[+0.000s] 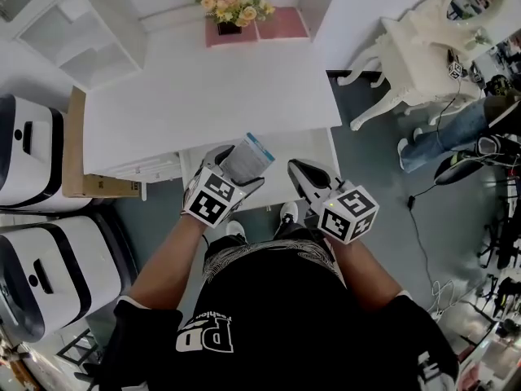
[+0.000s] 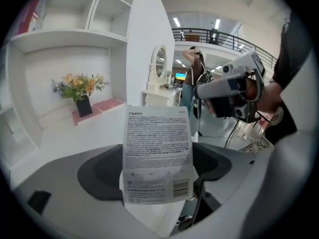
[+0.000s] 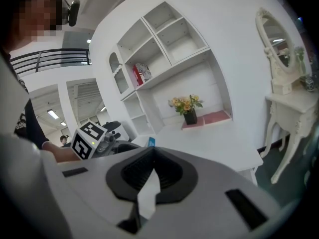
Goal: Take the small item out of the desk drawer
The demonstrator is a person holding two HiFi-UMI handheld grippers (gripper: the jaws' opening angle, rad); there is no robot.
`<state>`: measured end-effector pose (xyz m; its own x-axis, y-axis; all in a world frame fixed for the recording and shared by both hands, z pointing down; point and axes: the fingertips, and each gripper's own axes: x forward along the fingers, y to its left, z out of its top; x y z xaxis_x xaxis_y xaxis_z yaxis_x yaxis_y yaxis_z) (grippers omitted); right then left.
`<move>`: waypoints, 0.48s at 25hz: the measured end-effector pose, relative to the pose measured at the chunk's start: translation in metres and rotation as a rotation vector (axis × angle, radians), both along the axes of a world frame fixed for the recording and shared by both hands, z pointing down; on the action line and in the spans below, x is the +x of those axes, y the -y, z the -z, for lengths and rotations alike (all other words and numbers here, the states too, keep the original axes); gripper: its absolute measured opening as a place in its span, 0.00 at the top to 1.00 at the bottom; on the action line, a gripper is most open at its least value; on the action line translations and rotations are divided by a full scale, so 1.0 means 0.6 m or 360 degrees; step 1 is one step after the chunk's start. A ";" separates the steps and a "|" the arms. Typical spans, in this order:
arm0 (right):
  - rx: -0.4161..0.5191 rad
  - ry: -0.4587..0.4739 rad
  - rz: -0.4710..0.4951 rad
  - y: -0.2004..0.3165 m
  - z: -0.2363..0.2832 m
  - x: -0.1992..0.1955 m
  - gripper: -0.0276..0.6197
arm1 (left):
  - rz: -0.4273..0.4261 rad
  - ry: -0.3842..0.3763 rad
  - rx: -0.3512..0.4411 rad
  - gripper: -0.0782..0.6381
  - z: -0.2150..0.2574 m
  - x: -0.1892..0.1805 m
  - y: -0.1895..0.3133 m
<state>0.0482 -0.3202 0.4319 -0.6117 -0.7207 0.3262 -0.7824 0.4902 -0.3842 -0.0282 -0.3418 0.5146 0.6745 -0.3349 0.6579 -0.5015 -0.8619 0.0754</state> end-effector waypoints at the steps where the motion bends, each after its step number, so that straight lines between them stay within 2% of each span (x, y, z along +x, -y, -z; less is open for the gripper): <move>1: 0.0011 0.0000 -0.0001 -0.001 0.005 -0.003 0.94 | 0.0003 -0.0025 0.0018 0.28 0.018 -0.003 -0.004; 9: 0.0127 0.0042 -0.0003 -0.009 0.064 -0.044 0.94 | 0.0063 -0.0336 0.0070 0.28 0.131 -0.025 -0.034; 12: 0.0166 0.0032 -0.0013 -0.012 0.079 -0.056 0.94 | 0.0076 -0.0420 0.0095 0.28 0.161 -0.041 -0.045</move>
<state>0.0148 -0.3130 0.3847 -0.6113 -0.7550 0.2371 -0.7792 0.5220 -0.3470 -0.0529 -0.3150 0.4177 0.8025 -0.4034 0.4396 -0.5114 -0.8446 0.1585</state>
